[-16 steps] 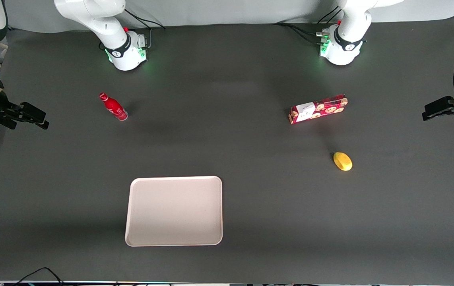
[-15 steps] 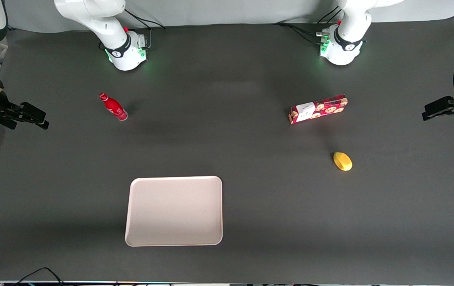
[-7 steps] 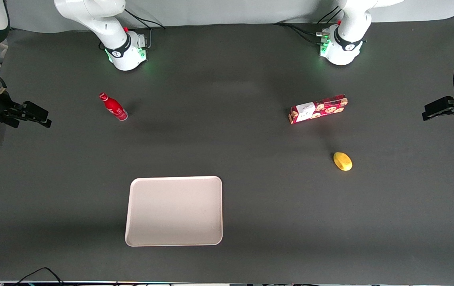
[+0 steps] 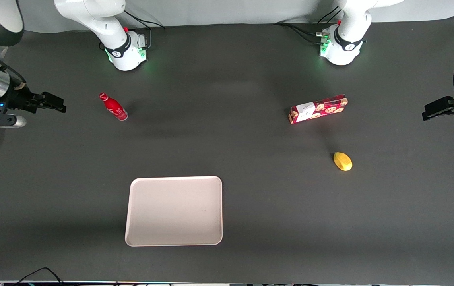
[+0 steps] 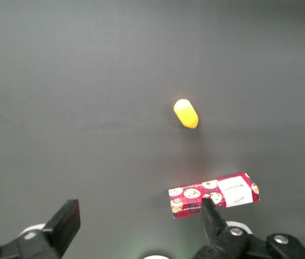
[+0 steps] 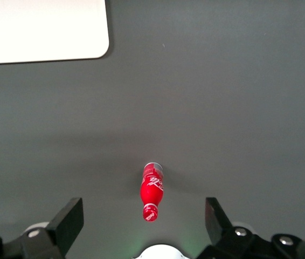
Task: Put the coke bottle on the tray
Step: 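Move the open right gripper toward the red Coca-Cola bottle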
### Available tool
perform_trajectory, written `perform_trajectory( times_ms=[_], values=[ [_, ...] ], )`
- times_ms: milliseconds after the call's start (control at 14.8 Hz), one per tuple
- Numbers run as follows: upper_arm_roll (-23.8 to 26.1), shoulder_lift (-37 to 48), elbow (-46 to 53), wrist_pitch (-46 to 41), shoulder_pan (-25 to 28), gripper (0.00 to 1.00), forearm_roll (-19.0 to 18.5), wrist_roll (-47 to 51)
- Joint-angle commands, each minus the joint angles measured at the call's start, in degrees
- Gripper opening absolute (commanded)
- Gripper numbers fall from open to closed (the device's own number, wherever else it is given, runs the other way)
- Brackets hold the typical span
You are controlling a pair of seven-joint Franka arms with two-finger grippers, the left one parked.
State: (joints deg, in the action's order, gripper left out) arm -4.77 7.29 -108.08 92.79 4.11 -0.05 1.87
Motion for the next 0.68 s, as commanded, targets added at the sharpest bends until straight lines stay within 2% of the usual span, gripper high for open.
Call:
perform_trajectory(
  times_ms=[0, 338, 608],
  values=[
    [-0.24, 13.69, -19.58, 9.14, 0.38, 1.00, 0.14, -1.17],
    [-0.24, 19.07, -31.37, 13.28, 0.47, 1.00, -0.30, -1.17],
    [0.11, 19.69, -39.38, 18.28, 0.55, 1.00, -0.83, -0.99]
  ],
)
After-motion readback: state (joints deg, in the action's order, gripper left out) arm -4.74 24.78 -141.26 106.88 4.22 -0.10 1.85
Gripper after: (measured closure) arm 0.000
